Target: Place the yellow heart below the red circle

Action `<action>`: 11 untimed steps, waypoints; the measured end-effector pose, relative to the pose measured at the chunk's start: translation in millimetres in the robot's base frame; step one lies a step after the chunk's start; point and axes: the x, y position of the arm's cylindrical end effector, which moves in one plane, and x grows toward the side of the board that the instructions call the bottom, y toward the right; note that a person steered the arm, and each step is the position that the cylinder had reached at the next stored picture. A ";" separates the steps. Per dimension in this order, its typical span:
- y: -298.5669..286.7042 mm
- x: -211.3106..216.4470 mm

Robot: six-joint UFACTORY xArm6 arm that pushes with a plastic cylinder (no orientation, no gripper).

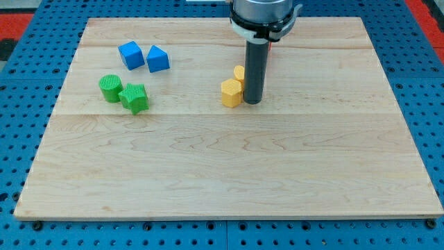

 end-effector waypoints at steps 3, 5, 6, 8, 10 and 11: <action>-46.7 -37.3; -18.4 -36.2; -17.0 -38.4; -17.0 -35.7; -130.3 2.2; -171.1 -43.3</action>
